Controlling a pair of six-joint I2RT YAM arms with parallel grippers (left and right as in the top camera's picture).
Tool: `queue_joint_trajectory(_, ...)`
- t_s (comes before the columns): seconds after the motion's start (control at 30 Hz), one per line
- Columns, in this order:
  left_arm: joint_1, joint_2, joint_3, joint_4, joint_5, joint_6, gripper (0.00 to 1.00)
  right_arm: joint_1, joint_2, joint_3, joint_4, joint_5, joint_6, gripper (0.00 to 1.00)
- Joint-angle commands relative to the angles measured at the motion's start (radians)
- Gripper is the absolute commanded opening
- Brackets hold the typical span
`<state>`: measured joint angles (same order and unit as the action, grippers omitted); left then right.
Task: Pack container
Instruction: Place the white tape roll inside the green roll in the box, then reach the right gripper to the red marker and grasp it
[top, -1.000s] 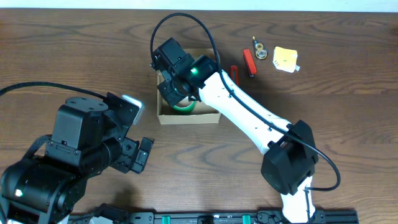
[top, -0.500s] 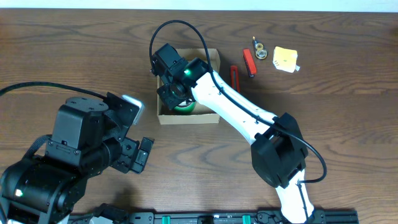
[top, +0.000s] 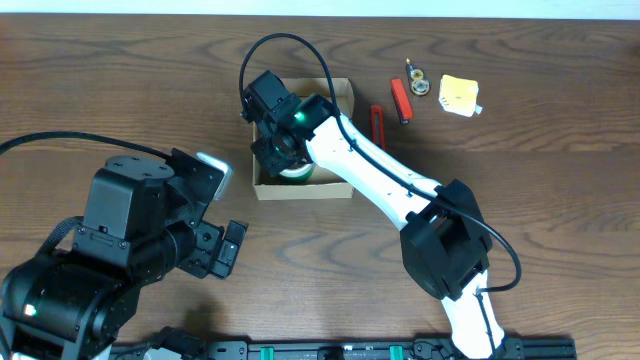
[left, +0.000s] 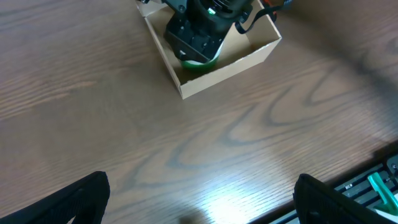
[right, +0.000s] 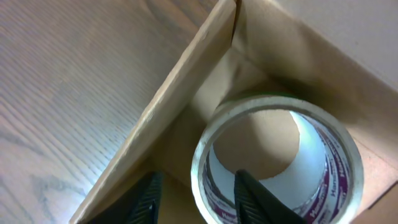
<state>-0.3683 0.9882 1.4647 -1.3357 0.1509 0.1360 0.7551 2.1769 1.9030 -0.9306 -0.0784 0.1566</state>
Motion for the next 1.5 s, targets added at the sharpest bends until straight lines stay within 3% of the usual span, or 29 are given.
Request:
queue_joint_trajectory(0.0,0.003,-0.001,0.002,-0.003,0.003,0.018,0.95,-0.007,-0.085,0.069,-0.016,-0.007,-0.024,0.41)
queue_joint_trajectory(0.2,0.003,-0.001,0.002,-0.003,0.003,0.018,0.95,-0.082,-0.229,0.114,-0.011,0.095,-0.117,0.47)
queue_joint_trajectory(0.4,0.003,-0.001,0.002,-0.003,0.003,0.018,0.95,-0.243,-0.249,0.11,-0.029,0.157,-0.137,0.5)
queue_joint_trajectory(0.77,0.003,-0.001,0.002,-0.003,0.003,0.018,0.95,-0.468,-0.069,0.106,-0.039,0.148,-0.137,0.51)
queue_joint_trajectory(1.47,0.003,-0.001,0.002,-0.003,0.003,0.018,0.95,-0.589,0.193,0.106,-0.007,0.148,-0.155,0.5)
